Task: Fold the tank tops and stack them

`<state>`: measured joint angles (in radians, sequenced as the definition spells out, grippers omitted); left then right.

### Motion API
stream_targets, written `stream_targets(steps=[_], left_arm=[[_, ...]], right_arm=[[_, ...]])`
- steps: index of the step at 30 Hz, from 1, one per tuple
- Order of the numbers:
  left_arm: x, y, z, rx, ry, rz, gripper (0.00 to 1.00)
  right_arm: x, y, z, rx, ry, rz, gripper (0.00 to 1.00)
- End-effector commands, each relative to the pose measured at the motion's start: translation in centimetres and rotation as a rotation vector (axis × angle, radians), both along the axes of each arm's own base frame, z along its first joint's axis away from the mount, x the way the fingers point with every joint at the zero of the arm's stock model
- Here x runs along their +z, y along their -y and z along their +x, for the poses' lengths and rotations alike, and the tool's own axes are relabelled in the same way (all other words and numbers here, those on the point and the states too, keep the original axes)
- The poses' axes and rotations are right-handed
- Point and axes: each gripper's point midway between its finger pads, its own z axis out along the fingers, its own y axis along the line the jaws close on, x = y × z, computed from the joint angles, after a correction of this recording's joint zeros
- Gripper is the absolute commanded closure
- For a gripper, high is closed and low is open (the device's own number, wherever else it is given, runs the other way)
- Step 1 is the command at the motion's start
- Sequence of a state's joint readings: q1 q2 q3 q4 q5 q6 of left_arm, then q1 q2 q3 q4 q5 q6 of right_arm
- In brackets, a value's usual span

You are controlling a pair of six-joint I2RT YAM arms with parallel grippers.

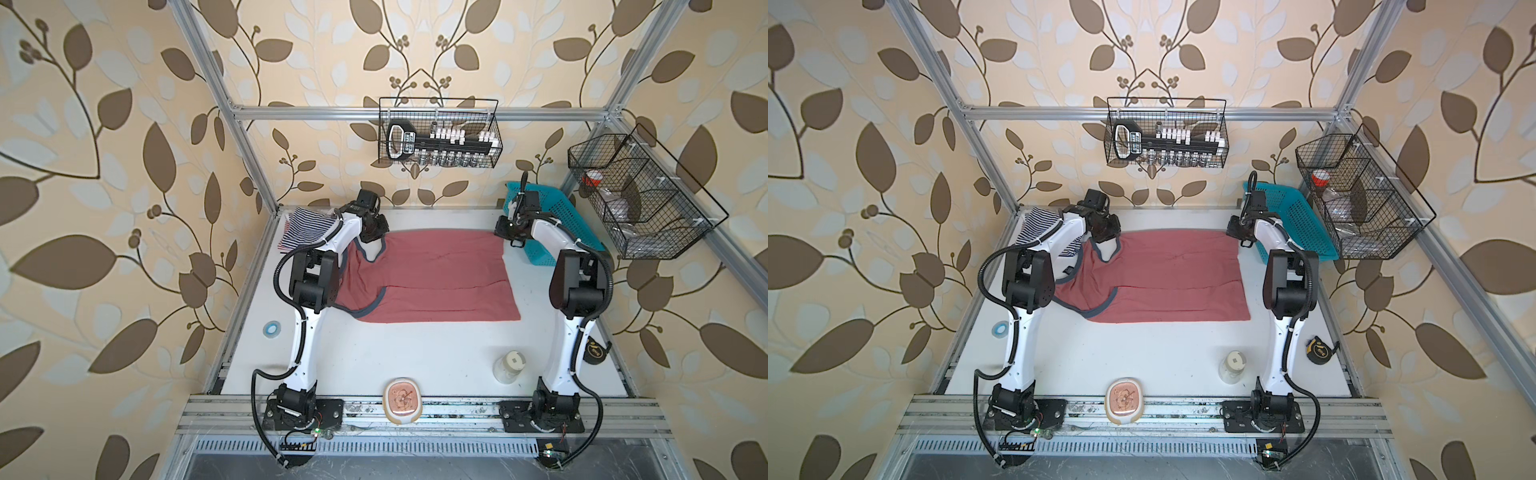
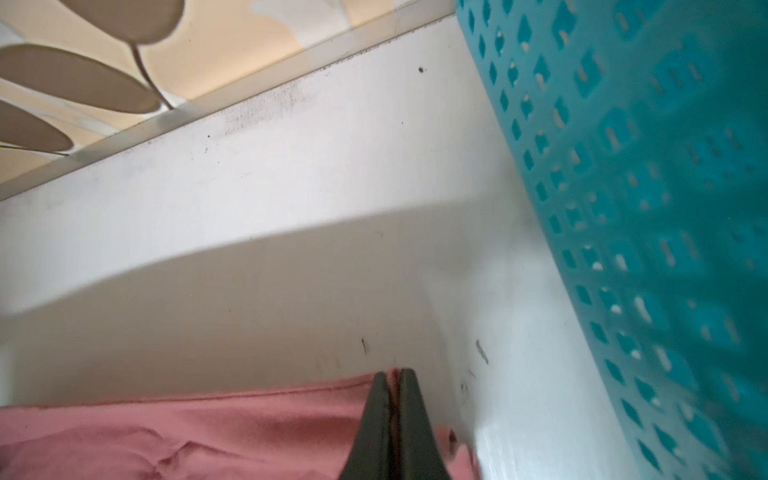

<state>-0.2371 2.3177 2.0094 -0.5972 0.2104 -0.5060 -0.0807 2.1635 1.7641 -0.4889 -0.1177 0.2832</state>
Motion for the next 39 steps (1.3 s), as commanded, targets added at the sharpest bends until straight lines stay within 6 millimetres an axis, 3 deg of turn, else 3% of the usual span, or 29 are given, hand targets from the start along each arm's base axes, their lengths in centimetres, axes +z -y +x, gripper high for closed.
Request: stream_targets(steps=[1, 8, 30, 34, 39], left_arm=[[4.0, 0.3, -0.5, -0.030, 0.084, -0.013, 1.00], [3.3, 0.4, -1.2, -0.028, 0.059, -0.028, 1.00], [4.1, 0.6, -1.2, -0.034, 0.069, -0.042, 1.00], [4.1, 0.5, -1.3, -0.034, 0.069, -0.036, 1.00], [4.3, 0.4, -1.3, -0.036, 0.073, -0.033, 1.00]], right_arm=[[1.3, 0.3, -0.2, 0.026, 0.033, -0.015, 1.00], [-1.5, -0.7, -0.3, 0.063, -0.029, 0.033, 1.00], [-5.9, -6.2, -1.7, 0.346, -0.236, 0.114, 1.00], [-5.5, -7.5, -2.0, 0.413, -0.235, 0.153, 1.00], [-4.6, -7.2, -2.3, 0.411, -0.201, 0.112, 1.00]])
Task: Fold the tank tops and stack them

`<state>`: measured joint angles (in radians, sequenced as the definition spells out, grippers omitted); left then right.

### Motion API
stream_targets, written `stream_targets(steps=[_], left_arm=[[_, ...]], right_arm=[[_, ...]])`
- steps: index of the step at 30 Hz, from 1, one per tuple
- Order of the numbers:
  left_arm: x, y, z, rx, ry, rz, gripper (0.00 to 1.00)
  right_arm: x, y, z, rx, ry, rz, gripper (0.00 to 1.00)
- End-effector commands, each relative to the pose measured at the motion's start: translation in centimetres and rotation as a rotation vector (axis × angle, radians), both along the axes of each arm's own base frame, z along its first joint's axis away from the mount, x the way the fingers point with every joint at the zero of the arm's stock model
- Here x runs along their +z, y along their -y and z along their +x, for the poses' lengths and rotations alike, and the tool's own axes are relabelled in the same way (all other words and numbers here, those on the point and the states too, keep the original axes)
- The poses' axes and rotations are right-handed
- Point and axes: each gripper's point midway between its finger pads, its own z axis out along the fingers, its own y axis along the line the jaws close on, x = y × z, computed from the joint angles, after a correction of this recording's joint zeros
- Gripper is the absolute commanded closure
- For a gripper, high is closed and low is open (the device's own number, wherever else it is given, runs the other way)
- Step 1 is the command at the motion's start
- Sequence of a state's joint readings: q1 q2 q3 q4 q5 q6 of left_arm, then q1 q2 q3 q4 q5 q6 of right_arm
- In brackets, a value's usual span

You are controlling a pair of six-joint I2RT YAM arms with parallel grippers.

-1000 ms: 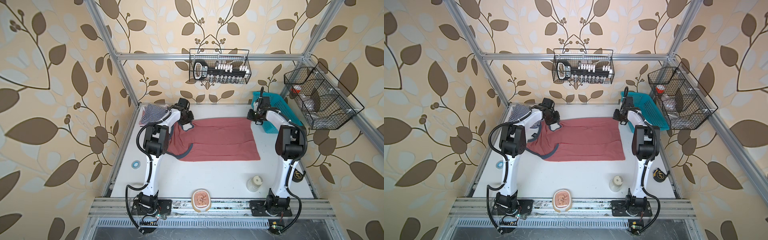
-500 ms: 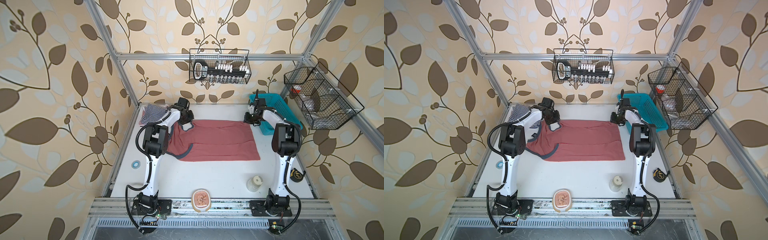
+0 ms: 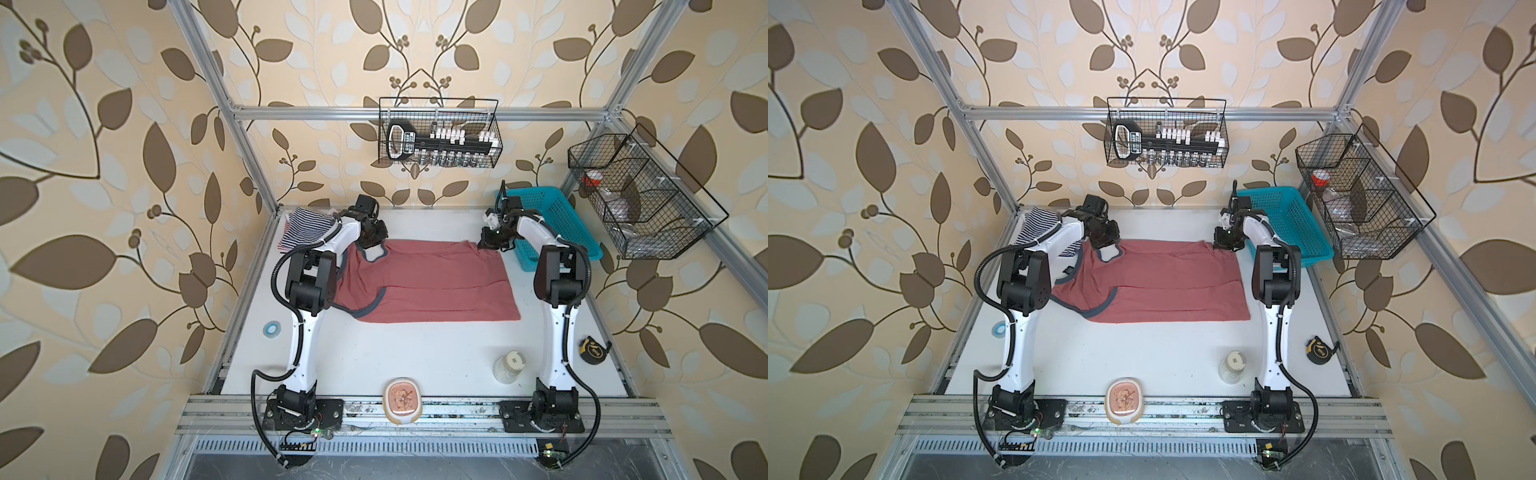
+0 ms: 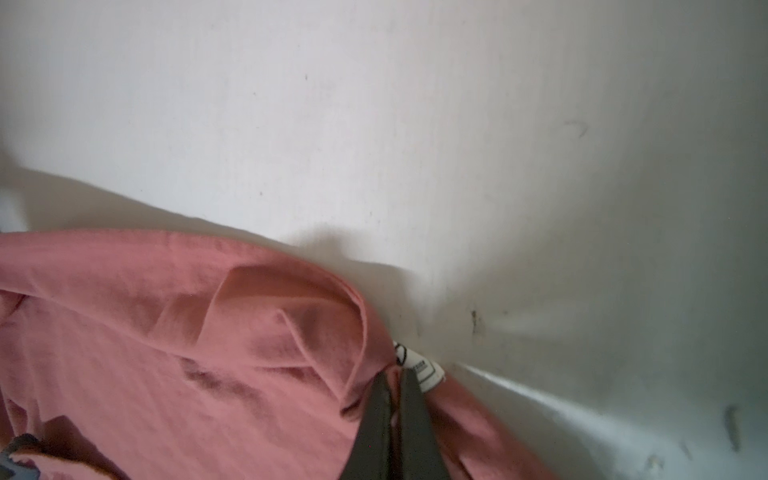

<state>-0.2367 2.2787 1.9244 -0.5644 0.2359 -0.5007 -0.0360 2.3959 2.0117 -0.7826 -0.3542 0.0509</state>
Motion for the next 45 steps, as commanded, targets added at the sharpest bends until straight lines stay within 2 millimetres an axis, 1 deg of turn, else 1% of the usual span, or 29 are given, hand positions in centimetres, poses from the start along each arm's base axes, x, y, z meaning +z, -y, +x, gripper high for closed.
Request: stream_targets(steps=[1, 6, 13, 15, 17, 21, 27, 32, 36, 40, 45], left_arm=[[5.0, 0.3, 0.0, -0.015, 0.091, -0.019, 1.00], [6.2, 0.3, -0.1, -0.017, 0.113, -0.021, 1.00], [7.8, 0.2, -0.3, -0.024, 0.146, -0.029, 1.00], [7.9, 0.3, -0.5, -0.029, 0.147, -0.030, 1.00], [7.7, 0.3, -0.8, -0.032, 0.139, -0.031, 1.00], [7.2, 0.1, -1.8, -0.037, 0.128, -0.030, 1.00], [7.1, -0.4, -3.3, -0.035, 0.118, -0.027, 1.00], [7.0, -0.4, -4.8, -0.043, 0.098, -0.037, 1.00], [6.6, -0.3, -6.3, -0.054, 0.073, -0.053, 1.00], [5.2, -0.1, -8.1, -0.067, 0.031, -0.044, 1.00], [2.5, -0.2, -10.2, -0.071, -0.036, -0.006, 1.00]], right_arm=[[1.7, -0.6, -1.0, 0.050, 0.029, 0.004, 1.00], [3.6, 0.2, -1.2, 0.006, 0.107, -0.025, 1.00], [7.2, 2.9, -1.8, -0.119, 0.226, -0.104, 1.00], [8.1, 3.5, -2.0, -0.144, 0.252, -0.130, 1.00], [8.4, 3.9, -2.6, -0.149, 0.247, -0.152, 1.00], [8.0, 4.6, -4.1, -0.157, 0.213, -0.194, 1.00], [6.8, 5.9, -7.0, -0.188, 0.149, -0.234, 1.00], [6.1, 6.2, -9.3, -0.192, 0.124, -0.259, 1.00], [5.3, 6.3, -10.6, -0.187, 0.093, -0.273, 1.00], [4.7, 6.2, -11.6, -0.190, 0.076, -0.277, 1.00], [4.1, 6.3, -12.5, -0.195, 0.061, -0.291, 1.00]])
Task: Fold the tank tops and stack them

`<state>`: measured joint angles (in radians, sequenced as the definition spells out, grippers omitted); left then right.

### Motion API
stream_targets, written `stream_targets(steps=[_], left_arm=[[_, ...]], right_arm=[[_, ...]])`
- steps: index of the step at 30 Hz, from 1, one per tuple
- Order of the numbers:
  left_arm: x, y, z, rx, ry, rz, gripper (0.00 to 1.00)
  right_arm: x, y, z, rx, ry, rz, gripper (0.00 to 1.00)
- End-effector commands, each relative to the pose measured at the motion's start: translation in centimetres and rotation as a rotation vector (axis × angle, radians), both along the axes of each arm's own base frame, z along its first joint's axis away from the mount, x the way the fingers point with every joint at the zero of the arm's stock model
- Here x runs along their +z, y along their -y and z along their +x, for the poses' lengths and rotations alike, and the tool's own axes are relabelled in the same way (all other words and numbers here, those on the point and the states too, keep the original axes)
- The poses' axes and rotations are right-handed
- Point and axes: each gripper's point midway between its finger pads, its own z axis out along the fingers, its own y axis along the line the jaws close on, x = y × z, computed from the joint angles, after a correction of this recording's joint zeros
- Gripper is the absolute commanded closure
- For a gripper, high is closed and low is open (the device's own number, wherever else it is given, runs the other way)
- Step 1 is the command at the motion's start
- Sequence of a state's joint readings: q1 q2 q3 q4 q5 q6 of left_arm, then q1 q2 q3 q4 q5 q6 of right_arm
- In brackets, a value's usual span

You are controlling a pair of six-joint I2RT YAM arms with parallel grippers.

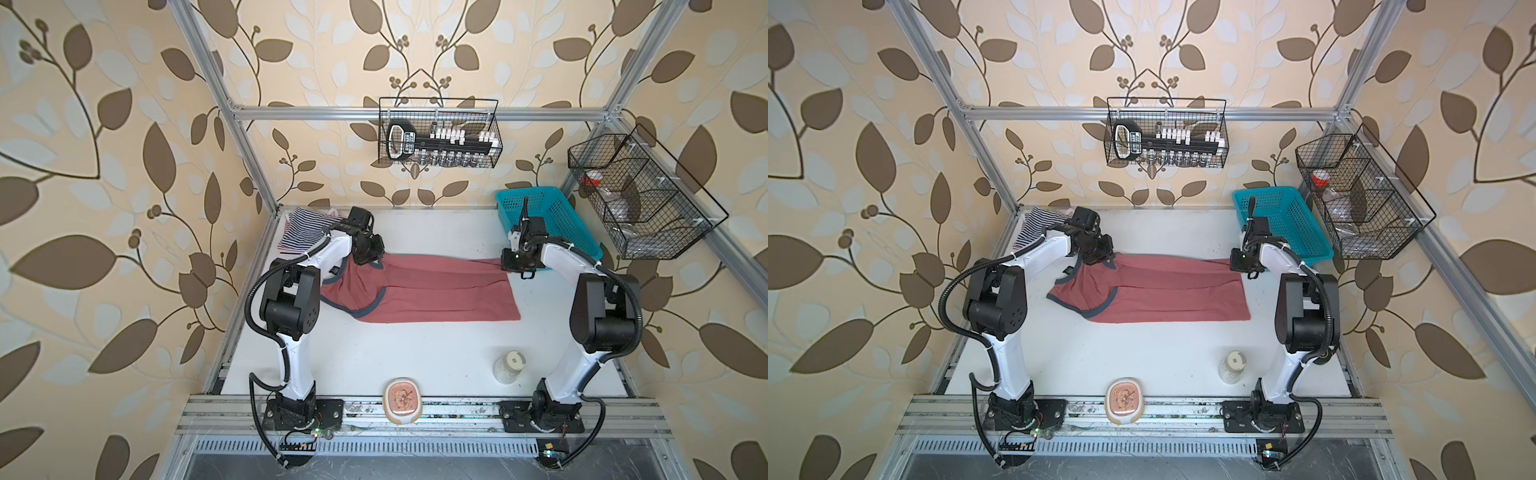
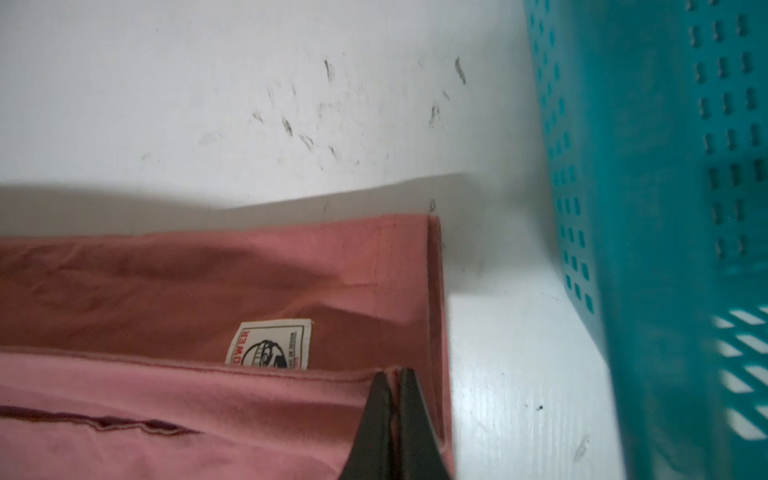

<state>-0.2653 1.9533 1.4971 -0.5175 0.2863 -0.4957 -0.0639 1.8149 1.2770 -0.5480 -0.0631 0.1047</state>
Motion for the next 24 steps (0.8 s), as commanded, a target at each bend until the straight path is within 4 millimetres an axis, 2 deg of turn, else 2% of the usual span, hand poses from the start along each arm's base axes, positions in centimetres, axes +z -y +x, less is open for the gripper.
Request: stream_targets(steps=[1, 4, 5, 6, 8, 11, 13, 16, 19, 24], left_arm=[[0.7, -0.1, -1.1, -0.014, 0.017, 0.019, 1.00], [-0.1, 0.0, -1.7, -0.015, 0.001, 0.027, 1.00], [-0.1, 0.0, -1.9, -0.014, -0.002, 0.031, 1.00], [-0.1, -0.1, -2.0, -0.013, -0.004, 0.035, 1.00], [-0.4, -0.2, -2.3, -0.011, -0.016, 0.045, 0.97], [-0.5, -0.4, -2.9, -0.014, -0.029, 0.056, 0.81], [-0.6, -0.4, -3.5, -0.018, -0.040, 0.059, 0.77], [-0.1, -0.1, -4.4, -0.033, -0.053, 0.049, 0.67], [0.7, 0.3, -5.4, -0.058, -0.052, 0.048, 0.65], [0.7, -0.4, -7.6, -0.081, -0.111, 0.087, 0.74]], right_arm=[[0.2, 0.6, -0.8, -0.010, -0.005, -0.041, 1.00], [0.0, 0.5, -1.0, -0.010, -0.013, -0.052, 0.99], [0.0, 0.4, -1.0, -0.007, -0.013, -0.053, 0.95], [-0.9, 0.3, -1.8, -0.006, -0.040, -0.055, 0.87], [-1.2, 0.1, -2.1, -0.003, -0.053, -0.058, 0.82], [-1.4, 0.2, -2.6, -0.012, -0.068, -0.072, 0.77], [-1.3, 0.3, -2.9, -0.020, -0.076, -0.080, 0.75], [-0.6, 0.7, -3.2, -0.044, -0.068, -0.101, 0.75], [0.7, 1.1, -3.4, -0.065, -0.047, -0.118, 0.76], [2.2, 1.4, -4.0, -0.082, -0.033, -0.130, 0.83]])
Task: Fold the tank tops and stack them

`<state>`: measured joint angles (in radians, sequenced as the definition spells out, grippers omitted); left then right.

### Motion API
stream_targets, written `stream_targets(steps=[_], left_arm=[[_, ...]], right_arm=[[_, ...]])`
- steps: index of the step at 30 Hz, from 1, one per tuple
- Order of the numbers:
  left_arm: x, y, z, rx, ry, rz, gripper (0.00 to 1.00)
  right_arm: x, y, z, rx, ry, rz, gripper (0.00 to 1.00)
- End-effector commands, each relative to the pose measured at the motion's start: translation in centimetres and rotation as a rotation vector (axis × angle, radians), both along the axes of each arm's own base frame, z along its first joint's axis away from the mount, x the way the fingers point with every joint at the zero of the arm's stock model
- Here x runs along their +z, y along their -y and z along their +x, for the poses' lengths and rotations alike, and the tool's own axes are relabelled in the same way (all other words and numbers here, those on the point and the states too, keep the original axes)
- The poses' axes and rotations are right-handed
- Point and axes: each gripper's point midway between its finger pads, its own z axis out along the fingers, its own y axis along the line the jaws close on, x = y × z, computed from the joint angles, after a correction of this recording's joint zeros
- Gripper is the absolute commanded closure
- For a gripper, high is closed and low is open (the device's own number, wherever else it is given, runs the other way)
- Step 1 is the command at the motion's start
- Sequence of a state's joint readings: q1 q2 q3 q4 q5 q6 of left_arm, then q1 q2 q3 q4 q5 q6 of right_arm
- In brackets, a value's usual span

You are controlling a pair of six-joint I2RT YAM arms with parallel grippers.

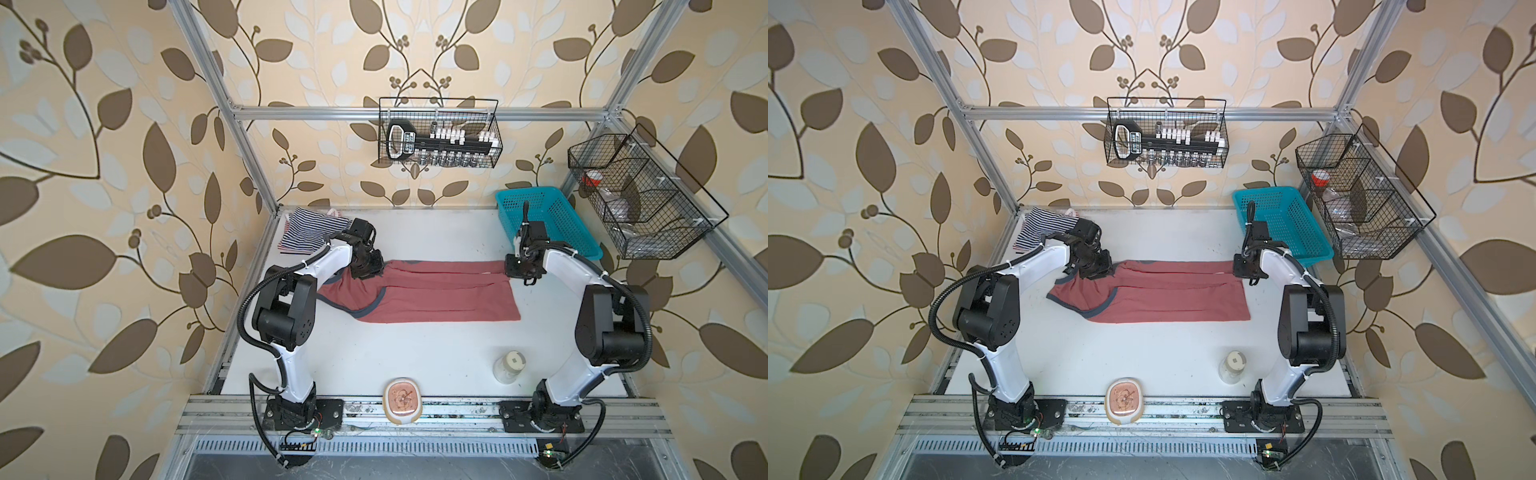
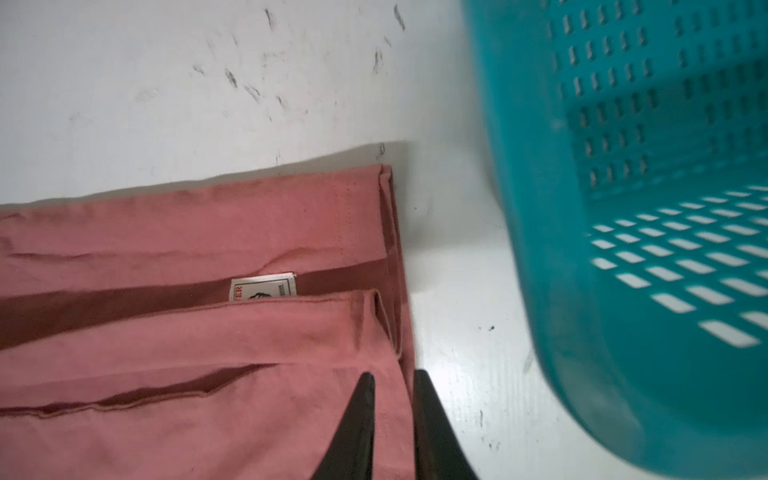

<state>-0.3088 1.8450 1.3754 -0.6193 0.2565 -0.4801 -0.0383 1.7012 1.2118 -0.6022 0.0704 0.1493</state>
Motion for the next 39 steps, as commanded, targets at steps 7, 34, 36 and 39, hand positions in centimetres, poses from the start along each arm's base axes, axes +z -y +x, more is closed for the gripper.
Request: stream_targets(steps=[7, 34, 36, 39], left_arm=[[2.6, -0.2, -2.6, -0.047, -0.037, 0.019, 0.63], [-1.9, 5.2, 2.4, -0.143, -0.128, -0.008, 0.72], [-1.9, 4.9, 1.7, -0.139, -0.130, -0.001, 0.72], [-1.9, 4.4, 0.9, -0.134, -0.134, 0.010, 0.72]], right_arm=[[1.3, -1.6, -0.3, 0.017, 0.033, 0.064, 0.84], [-6.9, -14.5, 1.7, 0.282, -0.149, 0.357, 0.85], [-7.0, -14.4, 0.6, 0.280, -0.158, 0.361, 0.85], [-7.3, -14.1, -1.3, 0.272, -0.176, 0.365, 0.85]])
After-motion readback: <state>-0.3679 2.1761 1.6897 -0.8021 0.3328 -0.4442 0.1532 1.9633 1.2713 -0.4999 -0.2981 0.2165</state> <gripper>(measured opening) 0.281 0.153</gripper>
